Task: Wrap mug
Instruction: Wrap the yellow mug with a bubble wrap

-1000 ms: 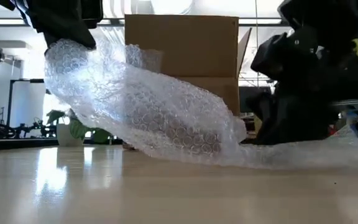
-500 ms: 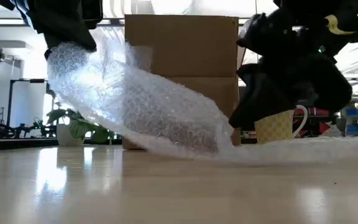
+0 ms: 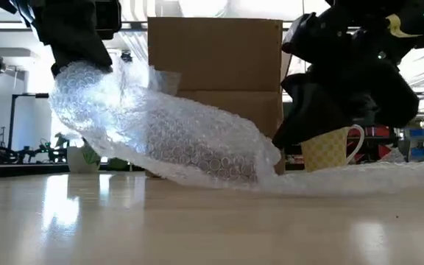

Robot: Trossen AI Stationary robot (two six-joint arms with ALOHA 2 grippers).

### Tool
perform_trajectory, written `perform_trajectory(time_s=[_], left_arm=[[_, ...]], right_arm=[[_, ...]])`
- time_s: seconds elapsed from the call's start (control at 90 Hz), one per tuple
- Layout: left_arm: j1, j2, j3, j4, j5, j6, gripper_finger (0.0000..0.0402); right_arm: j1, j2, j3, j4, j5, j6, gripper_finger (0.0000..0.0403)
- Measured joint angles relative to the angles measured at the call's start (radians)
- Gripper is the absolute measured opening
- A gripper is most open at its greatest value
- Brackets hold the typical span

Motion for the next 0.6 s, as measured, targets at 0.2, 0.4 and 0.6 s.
perform_trajectory(time_s=[0.2,0.4,0.6], left_arm=[[-0.005,0.004,0.0,-0.007,-0.003,0.045,0.0146],[0.013,0.03,0.0,-0.014,-0.075,0.028,0.0195],[0.037,0.028,0.0,-0.046,-0.069,0.017,0.0221]], right_arm=[[-0.003,-0.07,0.0,-0.005,0.0,-0.026,0.0105],[-0.022,-0.163,0.0,-0.045,0.008,0.013,0.0162],[-0.029,-0.26,0.0,-0.214,0.008,0.028,0.0202]])
